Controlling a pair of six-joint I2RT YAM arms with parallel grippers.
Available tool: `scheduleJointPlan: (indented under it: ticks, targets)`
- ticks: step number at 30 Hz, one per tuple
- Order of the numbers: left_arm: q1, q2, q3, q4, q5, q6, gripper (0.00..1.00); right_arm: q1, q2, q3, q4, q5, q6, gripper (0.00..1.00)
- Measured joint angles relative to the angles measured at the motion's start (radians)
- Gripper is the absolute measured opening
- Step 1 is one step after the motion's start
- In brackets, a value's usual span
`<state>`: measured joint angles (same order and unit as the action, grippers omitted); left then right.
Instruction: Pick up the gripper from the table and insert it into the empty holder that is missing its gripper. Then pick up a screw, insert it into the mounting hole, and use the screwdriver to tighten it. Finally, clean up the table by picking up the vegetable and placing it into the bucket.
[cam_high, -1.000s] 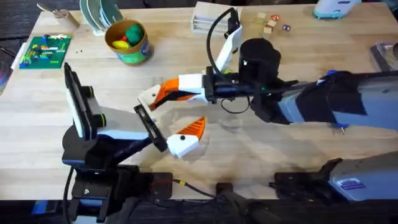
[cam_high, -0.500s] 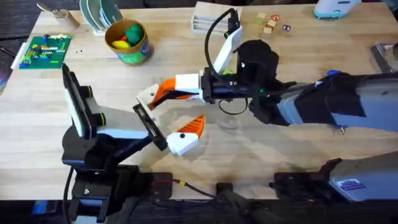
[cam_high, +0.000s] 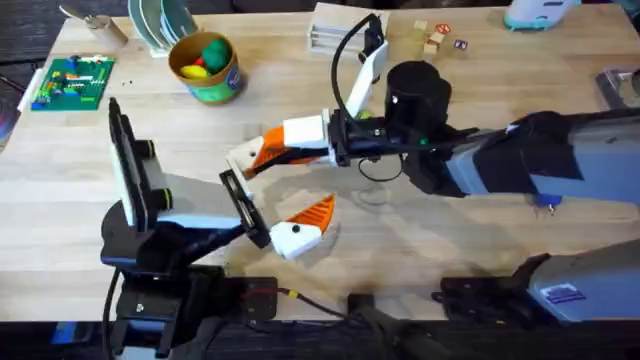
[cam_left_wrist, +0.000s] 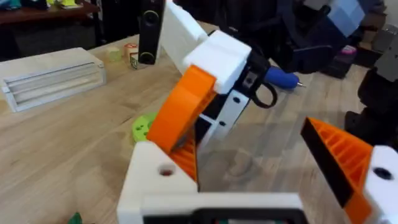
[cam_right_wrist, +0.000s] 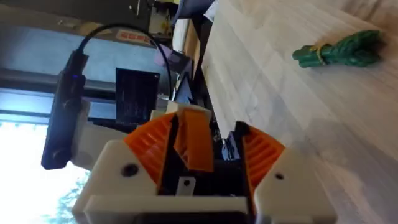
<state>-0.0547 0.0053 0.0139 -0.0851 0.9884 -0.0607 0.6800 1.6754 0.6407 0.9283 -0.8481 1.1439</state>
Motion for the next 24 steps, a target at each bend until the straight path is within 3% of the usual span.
scheduleJointPlan:
  ticks: [4, 5, 8, 15, 24]
  targets:
    - [0.0, 0.0, 0.0, 0.003, 0.013, 0.003, 0.993, -0.007, 0.007, 0.0, 0.02, -0.017, 0.0, 0.648]
    - [-0.021, 0.0, 0.0, -0.008, 0.061, 0.003, 0.993, 0.003, 0.007, 0.001, 0.053, -0.038, 0.0, 0.68]
    - [-0.025, 0.0, 0.0, -0.008, 0.085, 0.003, 0.993, 0.006, 0.007, 0.002, 0.058, -0.051, -0.001, 0.774]
    - [-0.025, 0.0, 0.0, -0.008, 0.098, 0.003, 0.993, -0.021, 0.007, 0.002, 0.058, -0.058, -0.008, 0.894]
    - [-0.025, 0.0, 0.0, -0.009, 0.101, 0.003, 0.993, -0.118, 0.007, 0.015, -0.011, 0.02, -0.133, 0.918]
